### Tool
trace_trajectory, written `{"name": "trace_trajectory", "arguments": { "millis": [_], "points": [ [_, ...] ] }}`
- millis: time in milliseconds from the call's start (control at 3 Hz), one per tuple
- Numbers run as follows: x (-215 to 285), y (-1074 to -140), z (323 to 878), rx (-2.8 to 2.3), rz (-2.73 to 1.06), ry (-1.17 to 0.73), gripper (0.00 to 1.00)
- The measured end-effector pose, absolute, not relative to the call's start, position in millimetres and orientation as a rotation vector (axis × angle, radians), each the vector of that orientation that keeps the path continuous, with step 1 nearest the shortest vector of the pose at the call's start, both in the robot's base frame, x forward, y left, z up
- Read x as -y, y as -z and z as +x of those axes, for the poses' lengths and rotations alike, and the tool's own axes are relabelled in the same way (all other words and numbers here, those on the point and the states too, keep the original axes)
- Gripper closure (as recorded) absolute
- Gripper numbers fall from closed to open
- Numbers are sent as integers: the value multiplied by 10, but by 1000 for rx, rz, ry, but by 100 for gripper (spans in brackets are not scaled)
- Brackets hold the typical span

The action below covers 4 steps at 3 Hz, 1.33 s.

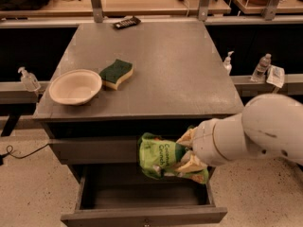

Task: Place green rice chip bag into middle drawer

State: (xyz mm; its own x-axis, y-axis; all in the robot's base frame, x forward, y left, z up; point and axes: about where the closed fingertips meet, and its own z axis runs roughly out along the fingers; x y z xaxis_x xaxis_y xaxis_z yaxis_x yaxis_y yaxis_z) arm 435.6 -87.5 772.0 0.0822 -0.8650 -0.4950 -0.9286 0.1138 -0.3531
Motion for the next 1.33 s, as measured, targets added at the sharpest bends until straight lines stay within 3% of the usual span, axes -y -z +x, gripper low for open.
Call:
{"name": "trace_trajectory", "arguments": {
  "millis": [667, 1333],
  "points": [
    [878, -6802, 4233, -1753, -1636, -272, 100],
    [885, -6670, 4244, -1753, -1634, -274, 100]
  ]
}}
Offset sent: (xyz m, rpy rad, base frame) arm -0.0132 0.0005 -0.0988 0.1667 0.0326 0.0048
